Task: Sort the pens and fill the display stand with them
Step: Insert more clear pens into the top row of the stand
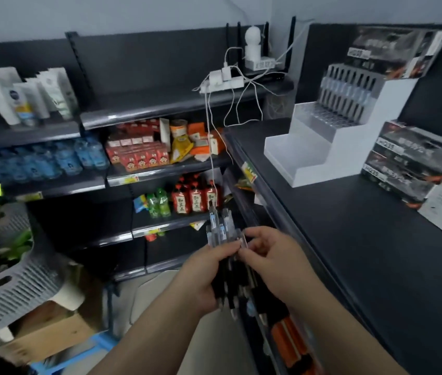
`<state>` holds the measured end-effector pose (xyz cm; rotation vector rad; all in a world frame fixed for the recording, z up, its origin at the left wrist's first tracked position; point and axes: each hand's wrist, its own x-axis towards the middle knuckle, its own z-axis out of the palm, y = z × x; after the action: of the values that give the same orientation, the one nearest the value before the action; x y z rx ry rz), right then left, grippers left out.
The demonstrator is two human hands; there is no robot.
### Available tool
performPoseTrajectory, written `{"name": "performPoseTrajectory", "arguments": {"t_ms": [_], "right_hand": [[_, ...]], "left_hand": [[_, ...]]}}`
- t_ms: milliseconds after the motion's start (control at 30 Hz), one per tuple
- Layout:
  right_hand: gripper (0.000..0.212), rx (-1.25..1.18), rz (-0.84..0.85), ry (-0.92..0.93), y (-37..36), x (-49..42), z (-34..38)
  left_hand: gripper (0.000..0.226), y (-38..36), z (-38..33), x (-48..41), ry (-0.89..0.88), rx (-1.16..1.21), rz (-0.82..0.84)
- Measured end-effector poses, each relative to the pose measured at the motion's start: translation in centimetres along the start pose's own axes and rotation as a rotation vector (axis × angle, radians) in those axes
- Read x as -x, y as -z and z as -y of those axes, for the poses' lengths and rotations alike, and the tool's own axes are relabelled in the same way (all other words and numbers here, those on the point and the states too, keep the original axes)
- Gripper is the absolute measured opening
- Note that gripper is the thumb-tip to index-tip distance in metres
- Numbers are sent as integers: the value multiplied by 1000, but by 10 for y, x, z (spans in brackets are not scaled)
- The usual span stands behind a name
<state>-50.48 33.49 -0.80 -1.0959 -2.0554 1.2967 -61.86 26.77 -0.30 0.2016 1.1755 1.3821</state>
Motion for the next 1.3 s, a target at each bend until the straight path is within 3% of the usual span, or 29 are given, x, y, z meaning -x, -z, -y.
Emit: {"name": "performPoseTrajectory", "arguments": {"t_ms": [100, 300, 500, 700, 967, 1133, 1300], "right_hand": [[20, -139, 58, -14, -12, -43, 13], [26, -255, 61, -23, -44, -131, 35], [29, -26, -159, -34, -61, -206, 44], [30, 197, -321, -75, -40, -243, 33], [3, 236, -542, -182, 36, -276, 17], [13, 161, -682, -179, 83, -301, 21], [10, -1, -954, -101, 128, -323, 43]], "left_hand": [[23, 20, -32, -34, -26, 11, 0], [28, 56, -106, -114, -34, -2, 74], [24, 62, -164, -185, -74, -143, 147], [15, 26, -175, -235, -101, -185, 253], [5, -60, -197, -290, -187, -209, 316], [4, -92, -213, -327, -117, -164, 331], [8, -113, -233, -366, 14, -128, 361]]}}
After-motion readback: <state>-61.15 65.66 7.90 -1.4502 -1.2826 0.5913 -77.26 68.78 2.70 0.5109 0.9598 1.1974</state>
